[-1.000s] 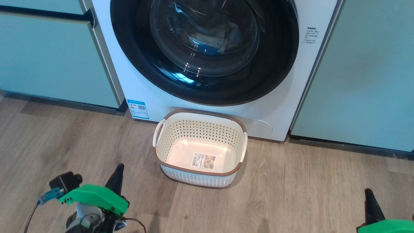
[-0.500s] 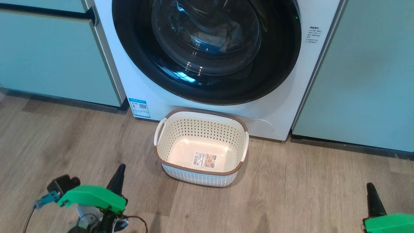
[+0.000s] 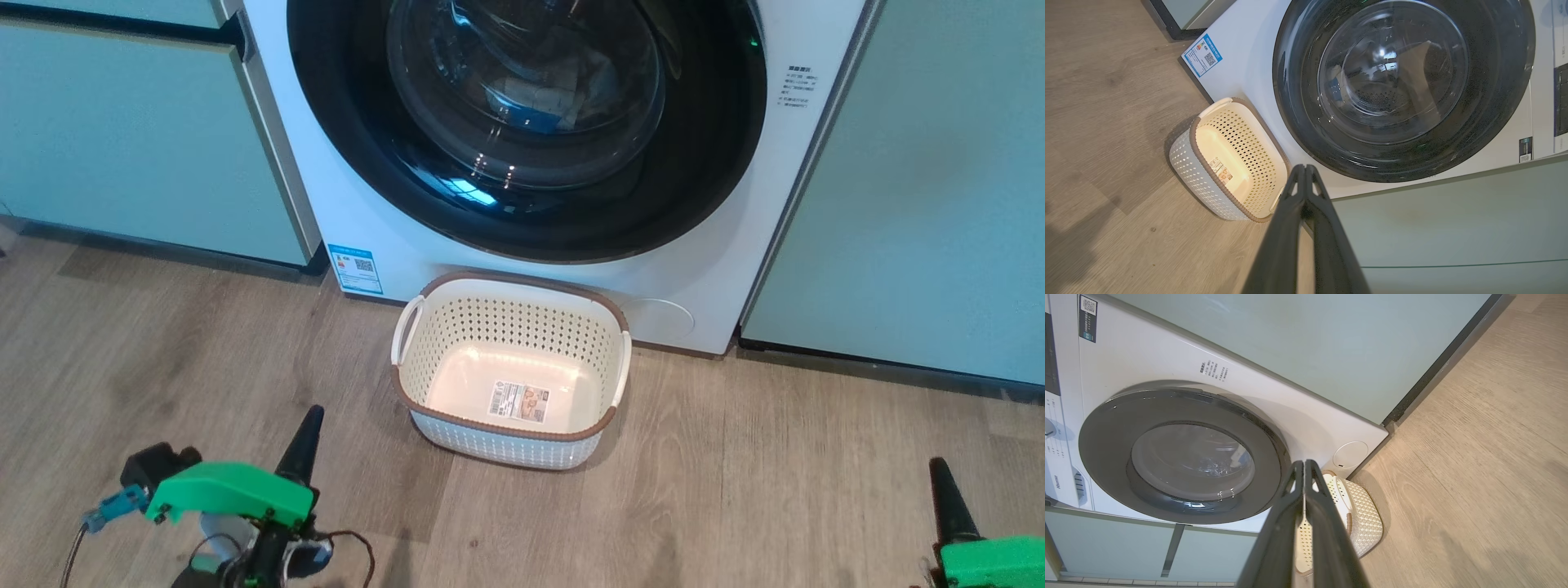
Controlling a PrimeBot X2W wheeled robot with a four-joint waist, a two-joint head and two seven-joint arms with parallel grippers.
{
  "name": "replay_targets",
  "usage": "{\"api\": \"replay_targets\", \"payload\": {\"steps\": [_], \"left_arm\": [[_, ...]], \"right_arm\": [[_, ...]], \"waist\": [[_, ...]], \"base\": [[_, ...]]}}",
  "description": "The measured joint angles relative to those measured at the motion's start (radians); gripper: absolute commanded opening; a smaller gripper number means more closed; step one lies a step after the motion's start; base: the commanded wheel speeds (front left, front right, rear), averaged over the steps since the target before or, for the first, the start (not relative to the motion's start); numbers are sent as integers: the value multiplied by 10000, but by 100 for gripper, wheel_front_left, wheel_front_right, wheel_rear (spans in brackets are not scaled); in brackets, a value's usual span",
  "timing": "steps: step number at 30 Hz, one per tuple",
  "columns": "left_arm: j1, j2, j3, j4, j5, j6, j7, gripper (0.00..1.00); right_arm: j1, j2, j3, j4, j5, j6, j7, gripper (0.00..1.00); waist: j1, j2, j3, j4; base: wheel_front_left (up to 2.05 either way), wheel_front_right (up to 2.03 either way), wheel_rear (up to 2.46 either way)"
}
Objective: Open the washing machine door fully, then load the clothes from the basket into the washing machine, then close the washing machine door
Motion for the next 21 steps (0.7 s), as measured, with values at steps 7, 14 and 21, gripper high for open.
{"api": "replay_targets", "payload": {"steps": [7, 14, 21], "left_arm": [[12, -73, 207, -169, -637, 0, 217, 0], [20, -217, 288, -295, -1277, 0, 401, 0], [34, -311, 516, -479, -1916, 0, 581, 0]], "right_arm": [[-187, 0, -36, -94, 761, 0, 209, 0], [-193, 0, -86, -171, 1513, 0, 408, 0], [-300, 0, -150, -203, 2265, 0, 612, 0]], "waist": [[0, 0, 22, 32], [0, 0, 43, 64], [0, 0, 64, 95]], "base": [[0, 0, 0], [0, 0, 0], [0, 0, 0]]}}
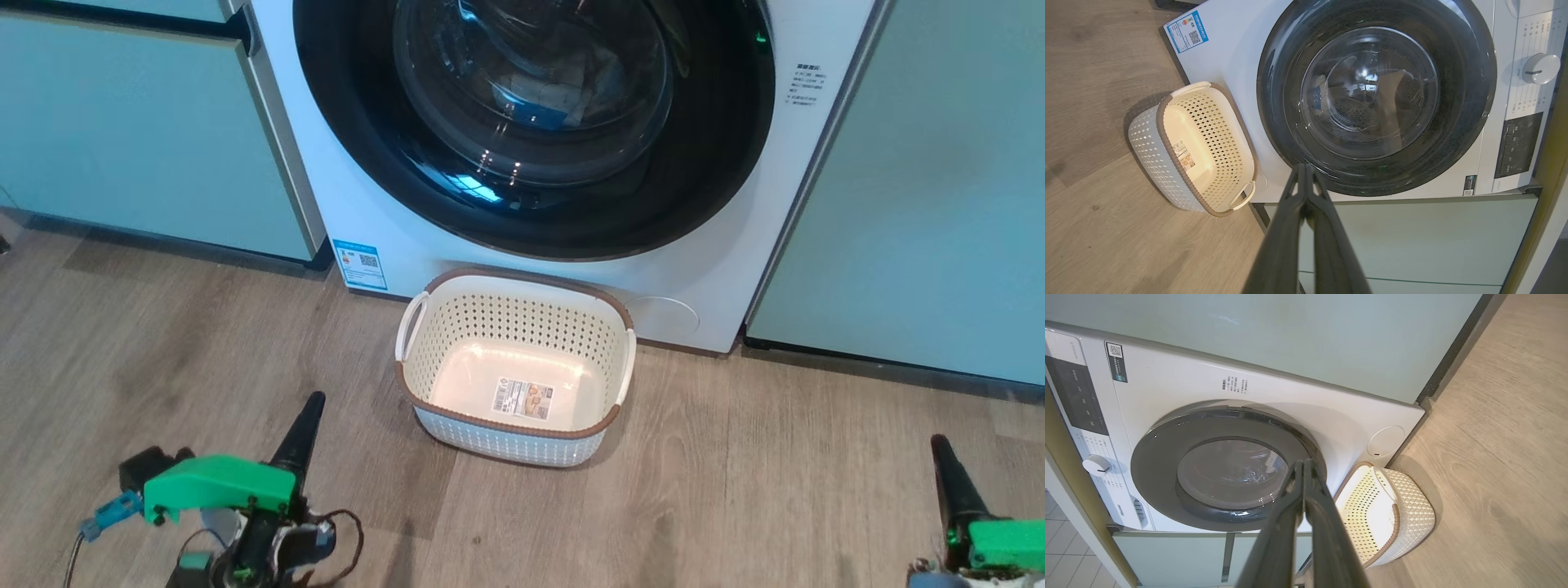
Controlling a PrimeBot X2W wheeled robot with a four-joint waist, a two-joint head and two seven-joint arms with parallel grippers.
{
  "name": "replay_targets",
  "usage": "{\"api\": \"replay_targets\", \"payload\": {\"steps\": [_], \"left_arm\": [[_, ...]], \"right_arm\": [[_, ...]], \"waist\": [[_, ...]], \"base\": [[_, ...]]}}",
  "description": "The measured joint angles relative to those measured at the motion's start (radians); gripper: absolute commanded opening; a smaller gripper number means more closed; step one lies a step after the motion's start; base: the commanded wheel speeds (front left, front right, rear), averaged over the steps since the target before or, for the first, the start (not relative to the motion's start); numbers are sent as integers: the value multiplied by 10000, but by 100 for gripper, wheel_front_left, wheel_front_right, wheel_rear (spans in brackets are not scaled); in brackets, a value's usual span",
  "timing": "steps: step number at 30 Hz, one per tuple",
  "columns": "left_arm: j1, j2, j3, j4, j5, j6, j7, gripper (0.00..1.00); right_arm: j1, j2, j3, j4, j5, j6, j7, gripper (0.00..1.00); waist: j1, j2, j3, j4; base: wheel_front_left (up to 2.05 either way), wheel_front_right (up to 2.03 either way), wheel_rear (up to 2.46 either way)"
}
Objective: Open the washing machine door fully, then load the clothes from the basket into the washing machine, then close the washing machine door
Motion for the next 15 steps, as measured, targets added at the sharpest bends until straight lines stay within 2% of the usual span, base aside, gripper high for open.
{"api": "replay_targets", "payload": {"steps": [15], "left_arm": [[181, -234, 290, -326, -1279, 0, 430, 0]], "right_arm": [[-63, -2, -157, -174, 1496, 0, 364, 0]], "waist": [[0, 0, 44, 64]], "base": [[0, 0, 0]]}}
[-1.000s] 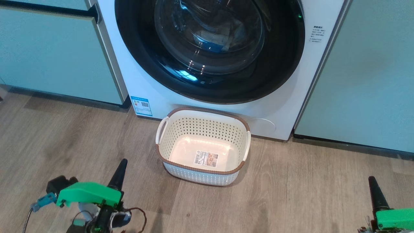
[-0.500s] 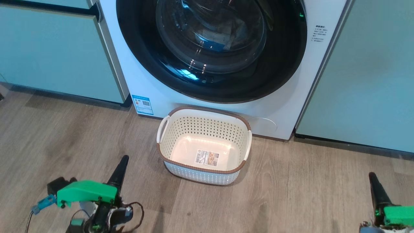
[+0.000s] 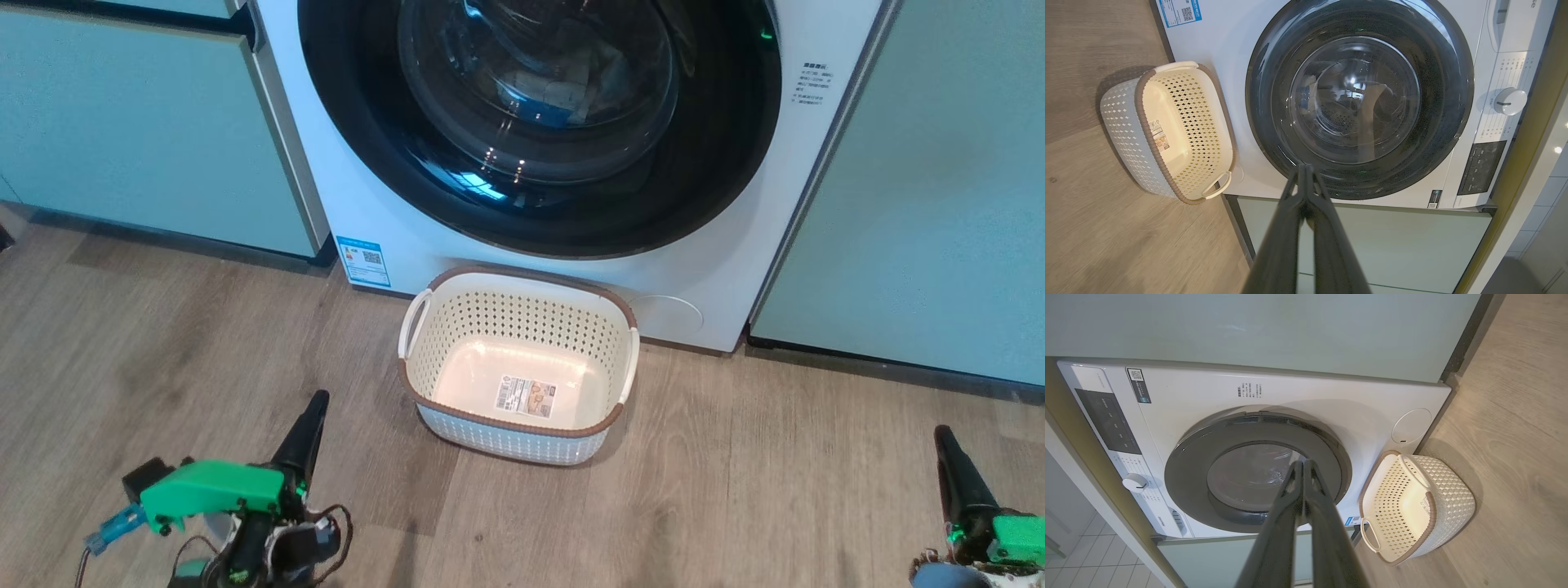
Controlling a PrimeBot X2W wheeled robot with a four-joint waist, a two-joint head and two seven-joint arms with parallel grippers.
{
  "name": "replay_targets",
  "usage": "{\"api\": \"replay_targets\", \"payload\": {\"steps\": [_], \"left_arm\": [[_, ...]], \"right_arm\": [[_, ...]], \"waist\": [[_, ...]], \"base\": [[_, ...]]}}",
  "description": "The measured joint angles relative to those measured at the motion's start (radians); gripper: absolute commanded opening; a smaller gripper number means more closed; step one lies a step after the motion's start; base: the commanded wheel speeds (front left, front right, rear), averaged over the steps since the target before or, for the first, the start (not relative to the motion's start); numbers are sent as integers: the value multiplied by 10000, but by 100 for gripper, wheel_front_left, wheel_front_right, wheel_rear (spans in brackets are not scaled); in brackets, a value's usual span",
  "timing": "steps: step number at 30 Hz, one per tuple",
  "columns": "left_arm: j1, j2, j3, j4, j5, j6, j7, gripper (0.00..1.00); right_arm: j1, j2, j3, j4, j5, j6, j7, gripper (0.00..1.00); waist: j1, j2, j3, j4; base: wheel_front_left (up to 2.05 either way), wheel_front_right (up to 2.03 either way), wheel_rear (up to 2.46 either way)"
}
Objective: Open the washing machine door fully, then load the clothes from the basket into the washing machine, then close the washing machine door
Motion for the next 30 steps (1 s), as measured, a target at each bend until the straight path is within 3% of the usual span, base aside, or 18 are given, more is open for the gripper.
{"api": "replay_targets", "payload": {"steps": [11, 30], "left_arm": [[1, -142, 134, -228, -951, 0, 274, 0], [1, -150, 188, -251, -993, 0, 274, 0]], "right_arm": [[-222, 0, -63, -128, 1152, 0, 343, 0], [-225, 0, -69, -136, 1185, 0, 343, 0]], "waist": [[0, 0, 31, 47], [0, 0, 31, 46]], "base": [[0, 0, 0], [0, 0, 0]]}}
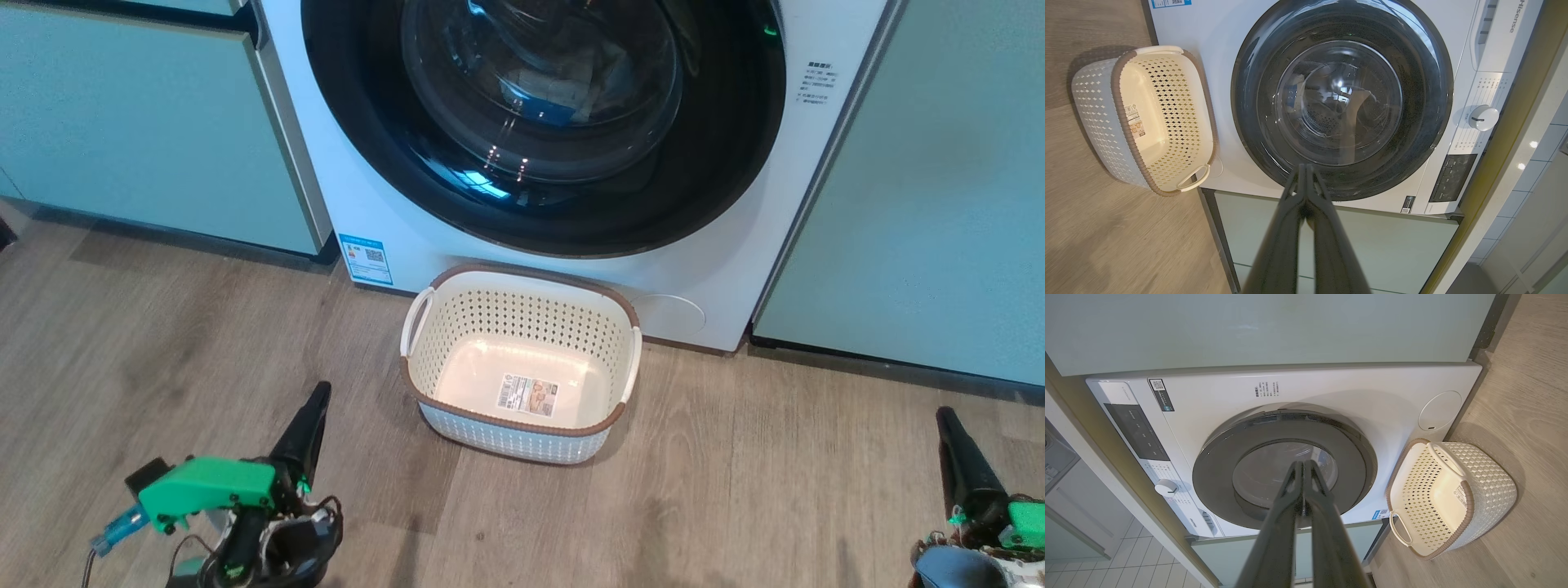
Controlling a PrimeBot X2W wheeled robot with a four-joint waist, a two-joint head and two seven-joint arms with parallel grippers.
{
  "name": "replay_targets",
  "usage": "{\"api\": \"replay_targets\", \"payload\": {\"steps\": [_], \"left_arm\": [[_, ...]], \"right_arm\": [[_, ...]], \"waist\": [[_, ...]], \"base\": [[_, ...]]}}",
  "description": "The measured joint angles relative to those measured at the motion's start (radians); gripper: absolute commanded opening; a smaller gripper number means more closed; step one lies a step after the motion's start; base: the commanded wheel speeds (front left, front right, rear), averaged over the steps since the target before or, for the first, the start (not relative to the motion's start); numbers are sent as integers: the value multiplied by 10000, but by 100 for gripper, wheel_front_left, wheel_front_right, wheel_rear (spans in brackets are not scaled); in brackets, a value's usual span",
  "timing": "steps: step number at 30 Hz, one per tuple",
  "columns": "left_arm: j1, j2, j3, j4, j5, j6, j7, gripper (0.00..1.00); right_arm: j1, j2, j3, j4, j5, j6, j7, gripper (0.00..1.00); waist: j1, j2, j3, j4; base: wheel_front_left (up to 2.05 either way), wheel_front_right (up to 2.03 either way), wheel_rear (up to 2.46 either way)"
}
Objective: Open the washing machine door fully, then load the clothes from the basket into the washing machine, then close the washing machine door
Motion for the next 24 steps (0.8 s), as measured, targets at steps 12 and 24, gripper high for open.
{"api": "replay_targets", "payload": {"steps": [12, 24], "left_arm": [[0, -2, 23, 0, 0, 0, 0, 0], [0, -2, 25, 0, 0, 0, 0, 0]], "right_arm": [[0, 0, 0, 0, 0, 0, 0, 0], [0, 0, 0, 0, 0, 0, 0, 0]], "waist": [[0, 0, 0, 0], [0, 0, 0, 0]], "base": [[0, 0, 0], [0, 0, 0]]}}
